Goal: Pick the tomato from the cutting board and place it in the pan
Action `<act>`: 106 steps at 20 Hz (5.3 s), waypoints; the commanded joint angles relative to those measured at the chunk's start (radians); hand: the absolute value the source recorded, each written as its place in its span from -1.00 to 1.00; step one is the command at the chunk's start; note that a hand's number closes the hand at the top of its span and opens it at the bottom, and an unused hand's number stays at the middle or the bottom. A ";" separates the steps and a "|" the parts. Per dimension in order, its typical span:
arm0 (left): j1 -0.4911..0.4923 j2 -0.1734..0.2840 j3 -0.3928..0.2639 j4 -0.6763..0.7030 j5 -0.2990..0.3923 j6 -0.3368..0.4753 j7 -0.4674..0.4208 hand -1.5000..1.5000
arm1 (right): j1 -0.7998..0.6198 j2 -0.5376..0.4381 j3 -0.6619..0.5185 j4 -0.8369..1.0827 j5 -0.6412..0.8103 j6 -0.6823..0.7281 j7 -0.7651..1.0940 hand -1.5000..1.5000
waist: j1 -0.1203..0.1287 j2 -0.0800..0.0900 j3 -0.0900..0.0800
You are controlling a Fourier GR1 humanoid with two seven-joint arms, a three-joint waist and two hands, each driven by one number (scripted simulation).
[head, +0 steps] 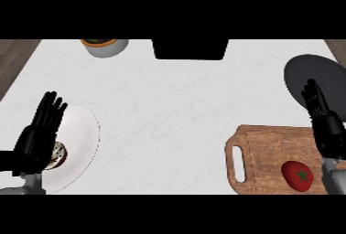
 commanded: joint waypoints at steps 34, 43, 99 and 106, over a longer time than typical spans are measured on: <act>-0.141 0.017 -0.202 -0.087 -0.247 -0.026 0.323 0.00 | -0.312 -0.413 0.446 -0.034 0.457 0.987 0.443 -1.00 | -0.016 0.010 -0.012; -0.029 0.017 -0.171 -0.210 -0.259 -0.039 0.337 0.00 | -0.243 -0.287 0.394 -0.220 0.433 1.082 0.783 -1.00 | -0.024 0.009 -0.009; -0.075 -0.089 -0.013 -0.135 -0.362 -0.154 0.346 0.00 | 0.178 -0.025 -0.059 -0.827 0.921 0.505 0.347 1.00 | -0.086 -0.002 -0.008; -0.166 -0.111 -0.019 -0.073 -0.372 -0.168 0.349 0.00 | 0.408 0.062 -0.220 -0.974 0.853 0.429 0.274 1.00 | -0.051 0.011 -0.008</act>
